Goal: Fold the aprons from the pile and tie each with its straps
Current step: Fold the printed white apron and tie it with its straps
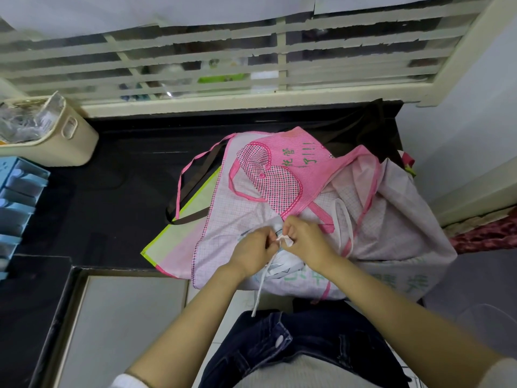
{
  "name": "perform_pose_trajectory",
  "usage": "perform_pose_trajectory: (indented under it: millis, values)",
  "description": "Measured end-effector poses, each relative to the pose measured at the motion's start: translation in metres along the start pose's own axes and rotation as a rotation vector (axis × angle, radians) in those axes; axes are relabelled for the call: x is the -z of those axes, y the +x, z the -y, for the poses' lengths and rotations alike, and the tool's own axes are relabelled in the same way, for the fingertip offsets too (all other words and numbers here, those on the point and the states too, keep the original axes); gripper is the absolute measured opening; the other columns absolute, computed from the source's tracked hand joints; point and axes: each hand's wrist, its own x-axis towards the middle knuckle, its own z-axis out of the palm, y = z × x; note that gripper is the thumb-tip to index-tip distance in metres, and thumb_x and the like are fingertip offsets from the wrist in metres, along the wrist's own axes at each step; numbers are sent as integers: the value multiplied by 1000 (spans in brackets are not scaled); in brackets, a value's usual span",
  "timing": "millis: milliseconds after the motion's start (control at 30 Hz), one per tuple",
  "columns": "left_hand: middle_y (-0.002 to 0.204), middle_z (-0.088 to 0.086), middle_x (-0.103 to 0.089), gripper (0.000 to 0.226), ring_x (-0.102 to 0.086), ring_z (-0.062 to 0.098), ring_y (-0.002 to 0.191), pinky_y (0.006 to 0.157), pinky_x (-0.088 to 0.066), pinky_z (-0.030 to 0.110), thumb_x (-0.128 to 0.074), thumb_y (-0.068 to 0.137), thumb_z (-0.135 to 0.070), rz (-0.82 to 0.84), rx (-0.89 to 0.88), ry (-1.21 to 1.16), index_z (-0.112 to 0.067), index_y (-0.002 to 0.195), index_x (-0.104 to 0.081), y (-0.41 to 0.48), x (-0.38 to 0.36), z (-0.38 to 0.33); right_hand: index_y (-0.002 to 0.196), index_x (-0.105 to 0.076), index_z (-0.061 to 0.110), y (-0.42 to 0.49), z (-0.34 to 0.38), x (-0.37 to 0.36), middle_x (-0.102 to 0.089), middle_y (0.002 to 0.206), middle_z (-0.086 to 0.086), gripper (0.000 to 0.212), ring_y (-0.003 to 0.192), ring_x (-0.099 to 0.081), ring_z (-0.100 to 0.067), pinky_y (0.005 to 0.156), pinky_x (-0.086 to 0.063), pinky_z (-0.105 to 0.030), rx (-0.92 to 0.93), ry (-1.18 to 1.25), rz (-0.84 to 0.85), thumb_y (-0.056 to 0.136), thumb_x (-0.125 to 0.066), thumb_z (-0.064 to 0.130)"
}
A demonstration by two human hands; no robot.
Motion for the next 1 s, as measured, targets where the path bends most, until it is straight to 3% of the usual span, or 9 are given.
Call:
perform_pose_trajectory:
  millis: [133, 233, 367, 467, 600, 667, 800, 933, 1000]
  values:
    - [66, -9, -51, 14, -47, 9, 63, 63, -40, 31, -48, 94, -17, 6, 22, -58, -16, 80, -51, -1, 0, 1, 91, -51, 10, 1, -1, -12, -64, 86, -6, 18, 77, -62, -22, 63, -50, -35, -6, -136, -68, 83, -67, 13]
    - [73, -3, -55, 23, -48, 8, 66, 64, -38, 27, -46, 98, -24, 9, 38, -192, -17, 77, -50, -3, 3, 2, 88, -52, 9, 0, -1, -11, -63, 83, -5, 16, 74, -61, -21, 64, -50, -36, 31, -118, -111, 85, -67, 14]
    - [80, -1, -57, 7, -53, 10, 73, 70, -45, 29, -50, 97, -25, -65, 86, -377, -19, 94, -50, -5, 3, 6, 85, -57, 7, 1, -1, -3, -57, 79, 6, 16, 72, -56, -11, 66, -49, -24, 46, -52, -101, 81, -71, 13]
    - [69, -8, -55, 9, -50, 0, 61, 60, -40, 14, -54, 95, -16, -33, 50, -397, -23, 89, -57, -3, 4, 3, 84, -62, 6, 2, -1, -2, -58, 79, 6, 13, 73, -55, -9, 66, -46, -21, 25, -9, -86, 79, -73, 11]
    - [66, -11, -56, 18, -50, -1, 59, 56, -37, 10, -57, 91, -8, -70, 22, -265, -16, 75, -59, 0, 10, -2, 85, -68, 5, 5, -3, 2, -61, 81, 3, 5, 77, -57, -15, 70, -44, -25, 41, -47, -35, 84, -67, 9]
    - [72, -7, -56, 16, -53, 11, 70, 65, -42, 19, -55, 90, -5, -108, -35, -120, -14, 77, -56, 1, 12, -5, 90, -69, 6, 5, 0, 8, -66, 88, -2, 11, 81, -60, -21, 71, -47, -34, 88, -154, -10, 89, -62, 14]
    - [89, 5, -60, 13, -55, 22, 82, 74, -44, 36, -45, 89, -2, -97, -95, 84, -10, 82, -52, -3, 17, -6, 90, -62, 8, 3, 2, 19, -60, 85, -2, 17, 76, -56, -22, 60, -32, -27, 81, -380, -9, 95, -54, 22]
    - [102, 5, -60, 12, -54, 24, 92, 78, -44, 34, -43, 92, -9, -62, -59, 209, -9, 96, -54, -10, 19, 3, 77, -58, 5, 6, -15, 24, -49, 62, 15, 13, 58, -45, 3, 57, -45, -31, -78, -293, 15, 89, -56, 9]
    - [108, 0, -60, 12, -55, 22, 94, 75, -43, 31, -42, 94, -14, -51, -64, 348, -14, 102, -51, -11, 18, 6, 76, -56, 7, 5, -15, 23, -48, 62, 16, 14, 59, -46, 2, 54, -39, -25, -121, -308, 51, 90, -55, 9]
